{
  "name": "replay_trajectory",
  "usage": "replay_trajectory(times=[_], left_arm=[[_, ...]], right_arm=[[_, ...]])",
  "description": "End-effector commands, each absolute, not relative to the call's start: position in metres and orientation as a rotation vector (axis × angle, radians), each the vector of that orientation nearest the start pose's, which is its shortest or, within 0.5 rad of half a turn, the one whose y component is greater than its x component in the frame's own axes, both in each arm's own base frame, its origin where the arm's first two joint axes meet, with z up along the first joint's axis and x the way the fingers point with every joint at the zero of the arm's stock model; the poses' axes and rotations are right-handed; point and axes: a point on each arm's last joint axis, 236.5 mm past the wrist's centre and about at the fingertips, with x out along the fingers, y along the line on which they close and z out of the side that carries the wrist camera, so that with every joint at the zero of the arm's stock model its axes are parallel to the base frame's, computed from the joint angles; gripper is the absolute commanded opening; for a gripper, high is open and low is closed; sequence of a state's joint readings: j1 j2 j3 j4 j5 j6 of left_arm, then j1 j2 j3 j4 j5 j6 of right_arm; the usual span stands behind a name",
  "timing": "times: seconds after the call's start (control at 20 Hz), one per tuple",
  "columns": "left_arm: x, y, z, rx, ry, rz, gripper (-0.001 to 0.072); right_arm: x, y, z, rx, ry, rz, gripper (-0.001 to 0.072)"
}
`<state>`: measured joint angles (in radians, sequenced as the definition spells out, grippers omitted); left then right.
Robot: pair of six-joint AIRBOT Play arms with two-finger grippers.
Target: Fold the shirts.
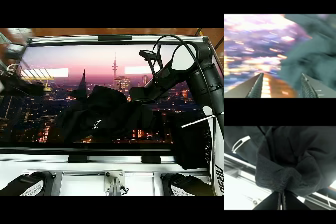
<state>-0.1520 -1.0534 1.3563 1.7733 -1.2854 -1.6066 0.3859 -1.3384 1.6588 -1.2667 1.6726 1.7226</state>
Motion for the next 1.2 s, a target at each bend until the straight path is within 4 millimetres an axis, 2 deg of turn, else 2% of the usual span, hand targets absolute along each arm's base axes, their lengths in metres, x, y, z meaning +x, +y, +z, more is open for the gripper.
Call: replay_trajectory(times=[0.0, 0.1, 0.15, 0.2, 0.3, 0.35, 0.4, 0.5, 0.55, 0.65, 0.75, 0.8, 0.9, 1.05, 1.15], left_arm=[[0.371, 0.113, 0.187, 0.125, 0.935, 0.228, 0.0532], [0.374, 0.166, 0.181, -0.119, 0.856, 0.244, 0.0531], [0.380, 0.189, 0.182, -0.271, 0.780, 0.250, 0.0497], [0.382, 0.211, 0.179, -0.405, 0.724, 0.245, 0.0496], [0.363, 0.253, 0.161, -0.528, 0.745, 0.279, 0.0498], [0.348, 0.274, 0.152, -0.504, 0.789, 0.306, 0.0498], [0.335, 0.291, 0.144, -0.398, 0.848, 0.313, 0.0497], [0.316, 0.317, 0.135, -0.060, 0.973, 0.277, 0.0488], [0.316, 0.324, 0.131, 0.089, 1.016, 0.245, 0.0474], [0.323, 0.329, 0.109, 0.226, 1.092, 0.171, 0.0474], [0.339, 0.325, 0.081, 0.267, 1.128, 0.087, 0.0480], [0.347, 0.329, 0.070, 0.271, 1.128, 0.085, 0.0525], [0.361, 0.342, 0.055, 0.286, 1.110, 0.105, 0.0537], [0.364, 0.352, 0.023, 0.270, 1.142, 0.087, 0.0538], [0.366, 0.347, -0.004, 0.211, 1.167, 0.046, 0.0545]], right_arm=[[0.313, 0.205, 0.138, 0.045, 1.402, 0.499, 0.0063], [0.316, 0.206, 0.139, 0.041, 1.386, 0.507, 0.0063], [0.319, 0.207, 0.139, 0.035, 1.371, 0.515, 0.0063], [0.323, 0.208, 0.140, 0.031, 1.352, 0.520, 0.0063], [0.327, 0.209, 0.142, 0.032, 1.330, 0.525, 0.0063], [0.328, 0.210, 0.142, 0.033, 1.328, 0.524, 0.0063], [0.328, 0.209, 0.142, 0.033, 1.328, 0.524, 0.0063], [0.331, 0.210, 0.143, 0.037, 1.316, 0.524, 0.0062], [0.334, 0.212, 0.144, 0.043, 1.300, 0.524, 0.0063], [0.347, 0.215, 0.148, 0.057, 1.243, 0.518, 0.0063], [0.358, 0.215, 0.151, 0.061, 1.197, 0.506, 0.0063], [0.360, 0.215, 0.152, 0.061, 1.189, 0.504, 0.0063], [0.359, 0.216, 0.152, 0.062, 1.189, 0.504, 0.0063], [0.360, 0.216, 0.152, 0.063, 1.188, 0.504, 0.0063], [0.360, 0.216, 0.152, 0.069, 1.189, 0.500, 0.0063]])
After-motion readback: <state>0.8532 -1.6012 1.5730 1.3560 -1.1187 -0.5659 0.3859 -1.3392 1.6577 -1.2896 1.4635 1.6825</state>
